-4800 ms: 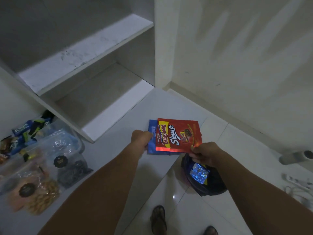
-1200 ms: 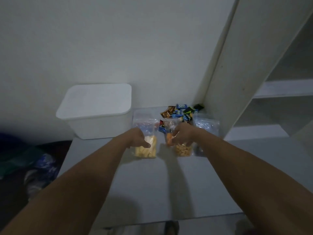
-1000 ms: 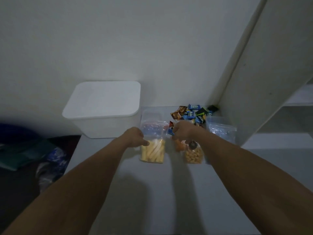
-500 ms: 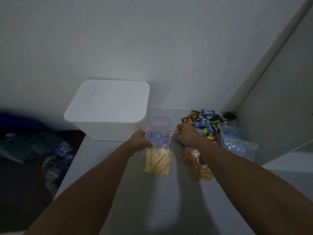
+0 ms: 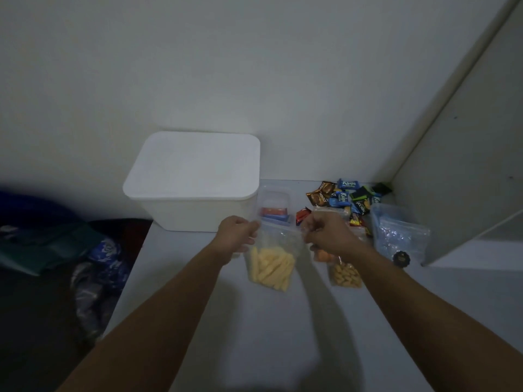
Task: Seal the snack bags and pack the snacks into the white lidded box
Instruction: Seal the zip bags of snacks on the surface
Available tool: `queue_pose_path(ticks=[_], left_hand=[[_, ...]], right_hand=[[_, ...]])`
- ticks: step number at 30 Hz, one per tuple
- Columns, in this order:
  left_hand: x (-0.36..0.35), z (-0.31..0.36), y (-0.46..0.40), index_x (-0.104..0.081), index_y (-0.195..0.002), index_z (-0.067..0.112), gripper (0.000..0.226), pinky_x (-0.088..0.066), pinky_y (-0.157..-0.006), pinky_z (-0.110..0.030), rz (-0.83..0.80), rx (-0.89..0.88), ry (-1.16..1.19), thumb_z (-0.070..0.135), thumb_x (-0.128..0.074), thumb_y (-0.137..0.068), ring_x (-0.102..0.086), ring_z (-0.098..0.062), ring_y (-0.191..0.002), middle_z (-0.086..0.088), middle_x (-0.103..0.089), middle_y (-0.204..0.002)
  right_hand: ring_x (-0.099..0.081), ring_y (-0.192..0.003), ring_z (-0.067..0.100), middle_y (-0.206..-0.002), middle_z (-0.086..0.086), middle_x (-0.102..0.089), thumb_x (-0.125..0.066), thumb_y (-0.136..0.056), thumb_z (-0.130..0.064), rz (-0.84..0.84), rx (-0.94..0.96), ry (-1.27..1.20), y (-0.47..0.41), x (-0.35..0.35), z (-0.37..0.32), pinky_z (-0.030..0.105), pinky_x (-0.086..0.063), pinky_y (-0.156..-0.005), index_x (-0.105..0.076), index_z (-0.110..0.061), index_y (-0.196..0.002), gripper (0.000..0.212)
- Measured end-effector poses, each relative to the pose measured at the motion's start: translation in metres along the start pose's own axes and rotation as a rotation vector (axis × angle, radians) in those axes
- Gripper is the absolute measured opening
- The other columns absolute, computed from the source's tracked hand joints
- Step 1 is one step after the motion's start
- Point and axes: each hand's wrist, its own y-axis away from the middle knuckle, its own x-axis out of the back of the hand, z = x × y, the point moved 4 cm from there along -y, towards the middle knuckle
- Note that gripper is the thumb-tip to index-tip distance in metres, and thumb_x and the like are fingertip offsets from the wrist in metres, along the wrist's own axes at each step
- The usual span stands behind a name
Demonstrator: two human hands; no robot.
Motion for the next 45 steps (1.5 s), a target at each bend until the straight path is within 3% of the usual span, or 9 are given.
queue_pose_path(ticks=[3, 8, 14, 20, 27, 32, 37, 40, 45], left_hand=[[0.006, -0.005, 0.01, -0.06, -0.097, 0.003, 0.041, -0.051, -0.064, -0.031, 0.032, -0.032, 0.08, 0.037, -0.074, -0.079, -0.061, -0.018, -0.064, -0.011, -0.069, -0.082], [0.006, -0.014, 0.027, -0.056, -0.094, 0.006, 0.027, -0.052, -0.064, -0.031, 0.088, -0.036, 0.113, 0.019, -0.074, -0.079, -0.064, -0.019, -0.063, -0.015, -0.069, -0.084], [0.003, -0.018, 0.036, -0.059, -0.095, 0.004, 0.027, -0.056, -0.067, -0.033, 0.116, -0.081, 0.131, -0.005, -0.068, -0.071, -0.062, -0.02, -0.061, -0.016, -0.065, -0.08], [-0.002, -0.011, 0.044, -0.054, -0.103, 0.006, 0.037, -0.051, -0.059, -0.029, -0.015, -0.084, -0.078, -0.005, -0.062, -0.069, -0.059, -0.021, -0.066, -0.014, -0.062, -0.086], [0.0, 0.003, 0.042, -0.063, -0.089, 0.002, 0.017, -0.054, -0.057, -0.029, 0.023, -0.106, -0.038, -0.001, -0.055, -0.074, -0.059, -0.022, -0.059, -0.015, -0.062, -0.072], [-0.002, 0.013, 0.044, -0.063, -0.086, 0.006, 0.018, -0.057, -0.078, -0.04, -0.039, -0.118, 0.036, -0.007, -0.06, -0.075, -0.065, -0.025, -0.075, -0.017, -0.068, -0.08], [-0.002, 0.019, 0.038, -0.061, -0.094, -0.002, 0.014, -0.057, -0.073, -0.035, -0.013, -0.231, 0.02, -0.007, -0.06, -0.081, -0.066, -0.02, -0.07, -0.007, -0.069, -0.07], [-0.002, 0.022, 0.032, -0.062, -0.093, 0.0, 0.011, -0.057, -0.075, -0.034, 0.02, -0.234, 0.033, -0.004, -0.062, -0.083, -0.067, -0.019, -0.072, -0.006, -0.069, -0.073], [-0.005, 0.022, 0.026, -0.069, -0.094, 0.008, 0.011, -0.053, -0.069, -0.025, 0.115, -0.333, -0.171, 0.005, -0.063, -0.085, -0.064, -0.013, -0.068, -0.005, -0.069, -0.076]], right_hand=[[-0.063, -0.075, 0.018, -0.09, 0.012, -0.065, -0.068, -0.082, 0.003, -0.025, 0.032, -0.014, 0.024, -0.007, -0.002, 0.027, -0.058, -0.06, -0.064, -0.002, -0.093, 0.013], [-0.065, -0.073, 0.017, -0.086, 0.012, -0.068, -0.073, -0.082, -0.021, -0.016, 0.04, -0.047, 0.041, -0.019, 0.003, 0.023, -0.056, -0.058, -0.068, -0.007, -0.086, 0.016], [-0.064, -0.07, 0.01, -0.074, -0.002, -0.07, -0.07, -0.084, -0.025, 0.067, 0.123, 0.216, 0.043, -0.031, -0.006, 0.025, -0.051, -0.066, -0.074, -0.015, -0.079, 0.012], [-0.058, -0.06, 0.015, -0.065, -0.003, -0.062, -0.062, -0.086, -0.021, 0.496, 0.285, 0.308, 0.053, -0.025, -0.027, 0.03, -0.049, -0.058, -0.068, -0.016, -0.074, 0.014], [-0.059, -0.059, 0.013, -0.064, -0.003, -0.065, -0.065, -0.086, -0.022, 0.443, 0.309, 0.276, 0.049, -0.019, -0.028, 0.026, -0.047, -0.055, -0.071, -0.015, -0.074, 0.015], [-0.061, -0.063, 0.014, -0.066, -0.002, -0.066, -0.066, -0.087, -0.019, 0.393, 0.256, 0.145, 0.044, -0.01, -0.027, 0.03, -0.051, -0.06, -0.073, -0.011, -0.081, 0.013], [-0.06, -0.067, 0.01, -0.072, -0.004, -0.065, -0.071, -0.084, -0.017, 0.268, 0.212, 0.027, 0.041, -0.005, -0.022, 0.023, -0.052, -0.063, -0.071, -0.011, -0.087, 0.006], [-0.064, -0.076, 0.013, -0.085, 0.001, -0.068, -0.079, -0.074, -0.008, 0.185, 0.146, -0.049, 0.038, -0.004, -0.012, 0.016, -0.054, -0.062, -0.069, -0.01, -0.098, 0.026], [-0.065, -0.08, 0.012, -0.089, 0.001, -0.069, -0.072, -0.08, -0.004, 0.3, 0.142, 0.08, 0.031, 0.002, -0.005, 0.016, -0.052, -0.066, -0.072, -0.012, -0.098, 0.019]])
